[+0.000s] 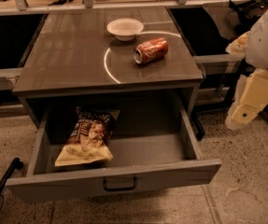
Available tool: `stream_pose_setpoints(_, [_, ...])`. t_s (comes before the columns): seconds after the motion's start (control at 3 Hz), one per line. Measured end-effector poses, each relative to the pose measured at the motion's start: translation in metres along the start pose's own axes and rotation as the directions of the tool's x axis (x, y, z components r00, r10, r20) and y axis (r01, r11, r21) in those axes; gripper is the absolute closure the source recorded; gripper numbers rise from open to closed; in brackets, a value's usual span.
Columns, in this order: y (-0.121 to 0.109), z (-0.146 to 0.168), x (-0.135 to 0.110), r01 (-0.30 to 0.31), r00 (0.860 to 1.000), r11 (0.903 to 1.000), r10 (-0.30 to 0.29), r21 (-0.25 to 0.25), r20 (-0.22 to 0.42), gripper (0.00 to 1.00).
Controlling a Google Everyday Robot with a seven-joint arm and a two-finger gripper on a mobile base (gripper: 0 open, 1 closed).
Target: Pick brown chip bag from top drawer and place on counter
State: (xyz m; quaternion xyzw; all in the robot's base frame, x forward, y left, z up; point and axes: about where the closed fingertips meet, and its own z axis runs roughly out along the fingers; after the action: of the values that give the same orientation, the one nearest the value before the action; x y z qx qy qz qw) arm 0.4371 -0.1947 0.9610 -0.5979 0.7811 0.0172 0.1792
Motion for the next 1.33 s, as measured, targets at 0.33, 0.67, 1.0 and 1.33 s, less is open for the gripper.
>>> stream_pose_setpoints(0.33, [0.005,0.03,-0.012,-0.086,0.994,0.995,0.089,-0.051,0.065,0.0])
stream_pose_setpoints(0.67, [0.018,0.069,-0.038,-0.18,0.976,0.9762,0.192,-0.121,0.102,0.0])
stream_pose_setpoints(1.0, [0.029,0.099,-0.061,-0.241,0.952,0.953,0.269,-0.184,0.147,0.0])
stream_pose_setpoints(1.33, [0.029,0.099,-0.061,-0.241,0.952,0.953,0.269,-0.184,0.147,0.0])
